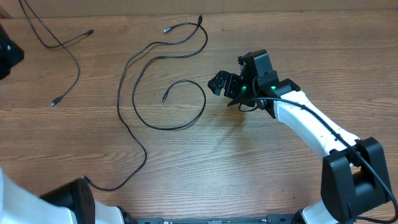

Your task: Untangle cables

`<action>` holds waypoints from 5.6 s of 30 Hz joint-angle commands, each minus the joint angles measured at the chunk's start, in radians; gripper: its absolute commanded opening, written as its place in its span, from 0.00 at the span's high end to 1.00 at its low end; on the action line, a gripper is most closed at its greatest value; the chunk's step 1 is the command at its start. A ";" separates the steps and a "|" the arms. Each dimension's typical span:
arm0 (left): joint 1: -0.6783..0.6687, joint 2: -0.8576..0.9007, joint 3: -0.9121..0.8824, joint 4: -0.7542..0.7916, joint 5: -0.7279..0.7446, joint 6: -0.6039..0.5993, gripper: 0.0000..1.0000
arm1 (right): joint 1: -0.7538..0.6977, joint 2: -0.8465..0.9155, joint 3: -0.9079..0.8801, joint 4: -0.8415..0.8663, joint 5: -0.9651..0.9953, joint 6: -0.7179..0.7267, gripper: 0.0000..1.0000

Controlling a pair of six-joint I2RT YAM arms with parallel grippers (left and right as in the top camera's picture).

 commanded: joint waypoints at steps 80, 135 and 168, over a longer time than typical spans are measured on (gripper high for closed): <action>-0.259 0.307 -1.950 1.625 0.000 0.612 0.25 | 0.005 -0.021 -0.002 0.005 0.011 -0.005 0.00; 0.532 -0.059 -0.599 0.290 -0.027 0.026 0.96 | 0.005 -0.021 -0.002 -0.005 0.011 -0.005 0.00; 0.360 0.503 -0.601 0.351 0.312 0.446 0.96 | 0.005 -0.021 -0.002 -0.005 0.011 -0.005 0.00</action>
